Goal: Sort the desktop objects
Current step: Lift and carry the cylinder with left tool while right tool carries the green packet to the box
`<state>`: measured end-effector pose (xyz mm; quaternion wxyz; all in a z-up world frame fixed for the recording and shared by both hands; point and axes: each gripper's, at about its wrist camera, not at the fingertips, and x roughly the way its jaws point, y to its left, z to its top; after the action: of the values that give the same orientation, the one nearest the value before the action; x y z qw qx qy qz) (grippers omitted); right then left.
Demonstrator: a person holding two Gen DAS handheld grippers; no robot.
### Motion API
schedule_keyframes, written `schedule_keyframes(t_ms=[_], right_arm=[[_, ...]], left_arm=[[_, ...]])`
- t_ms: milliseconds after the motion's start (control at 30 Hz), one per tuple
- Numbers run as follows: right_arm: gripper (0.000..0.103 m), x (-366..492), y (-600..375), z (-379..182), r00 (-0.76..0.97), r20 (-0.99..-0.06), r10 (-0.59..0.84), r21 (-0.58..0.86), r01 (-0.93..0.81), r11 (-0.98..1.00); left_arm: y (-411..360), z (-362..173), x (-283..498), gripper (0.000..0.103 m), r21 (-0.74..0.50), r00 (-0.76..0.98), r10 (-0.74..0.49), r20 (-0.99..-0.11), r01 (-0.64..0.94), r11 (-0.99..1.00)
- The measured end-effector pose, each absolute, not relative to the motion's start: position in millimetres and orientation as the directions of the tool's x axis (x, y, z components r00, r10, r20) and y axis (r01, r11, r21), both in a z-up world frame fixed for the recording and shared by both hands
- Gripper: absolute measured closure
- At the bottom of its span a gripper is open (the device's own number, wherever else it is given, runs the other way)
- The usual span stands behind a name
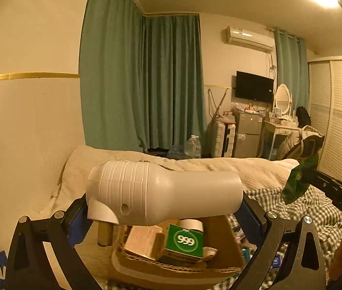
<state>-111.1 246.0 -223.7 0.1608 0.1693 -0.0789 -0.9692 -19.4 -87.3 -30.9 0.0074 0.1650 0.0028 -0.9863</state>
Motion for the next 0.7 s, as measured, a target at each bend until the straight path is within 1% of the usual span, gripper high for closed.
schedule_keyframes(t_ms=[167,333,600,700], right_arm=[[0.080,-122,222,-230,-0.873,-0.321,-0.366,0.192,0.319,-0.928],[0.080,-140,196,-240,-0.846,-0.350,-0.401,0.205,0.349,-0.915],[0.080,-164,160,-266,-0.796,-0.425,-0.431,0.190,0.387,-0.902],[0.080,-171,152,-278,-0.776,-0.457,-0.434,0.193,0.390,-0.900]], left_arm=[[-102,-39,-30,0.002,0.014,-0.936,-0.034,-0.351,0.032,-0.999],[-115,-52,-45,0.002,0.021,-0.919,-0.038,-0.393,0.032,-0.999],[-125,-70,-69,0.001,0.017,-0.885,-0.012,-0.466,0.005,-1.000],[-122,-77,-78,0.002,0.036,-0.872,-0.006,-0.490,-0.013,-0.999]])
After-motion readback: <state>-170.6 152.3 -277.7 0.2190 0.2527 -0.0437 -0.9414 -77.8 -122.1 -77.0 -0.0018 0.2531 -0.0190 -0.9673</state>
